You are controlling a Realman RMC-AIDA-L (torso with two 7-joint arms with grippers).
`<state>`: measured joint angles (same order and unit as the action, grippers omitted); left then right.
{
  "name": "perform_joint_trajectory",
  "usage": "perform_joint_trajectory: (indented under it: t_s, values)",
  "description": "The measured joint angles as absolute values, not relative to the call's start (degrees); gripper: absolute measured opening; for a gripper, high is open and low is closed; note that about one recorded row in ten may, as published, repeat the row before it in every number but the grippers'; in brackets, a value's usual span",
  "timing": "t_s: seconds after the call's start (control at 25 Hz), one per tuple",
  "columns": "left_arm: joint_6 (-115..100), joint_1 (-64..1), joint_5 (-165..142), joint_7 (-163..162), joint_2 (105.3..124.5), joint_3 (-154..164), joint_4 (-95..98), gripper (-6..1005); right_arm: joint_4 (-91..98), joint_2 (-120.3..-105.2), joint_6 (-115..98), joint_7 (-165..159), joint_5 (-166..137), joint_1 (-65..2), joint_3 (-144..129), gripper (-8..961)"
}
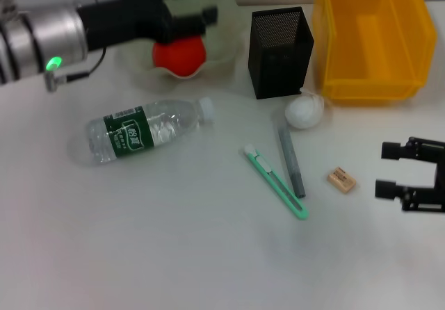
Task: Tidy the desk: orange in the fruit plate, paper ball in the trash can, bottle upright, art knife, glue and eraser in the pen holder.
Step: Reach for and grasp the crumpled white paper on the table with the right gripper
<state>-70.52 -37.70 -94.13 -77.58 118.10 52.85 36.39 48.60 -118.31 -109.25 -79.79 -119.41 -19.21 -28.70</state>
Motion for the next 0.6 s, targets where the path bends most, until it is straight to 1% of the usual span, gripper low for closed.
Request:
perform_joint_trajectory:
  t_s: [0.12,0.16,0.24,0.28,0.44,0.6]
  values:
    - [-80.1,-34.4,-94.5,-76.5,117.94,52.8,38.9,848,55.4,-118.97,-109.5,-88.9,-119.4,-19.6,-29.1,778]
    - [-84.0,-33.2,-95.3,-76.0,117.60,52.9,39.5,848,58.1,-119.18,-109.6,-92.7,-119.4,-19.7,-29.5,778]
    - [-86.5,-32.5,-95.9,-75.5,117.32,52.9,39.7,848,62.1,-119.35,-109.5,-99.4,-119.5,-20.0,-30.6,778]
    - [-90.8,-30.8,-97.5,-74.0,116.65,52.9,39.5,847,64.5,-119.34,-109.4,-104.2,-119.5,-20.3,-31.7,777]
    - [-93.0,-28.8,-98.6,-73.1,116.30,52.9,39.4,847,72.0,-119.13,-108.9,-119.3,-121.4,-21.9,-34.8,777]
    - [-94.8,-26.4,-99.4,-72.3,116.12,52.9,39.4,848,78.2,-118.69,-107.4,-134.1,-130.6,-25.2,-39.9,777]
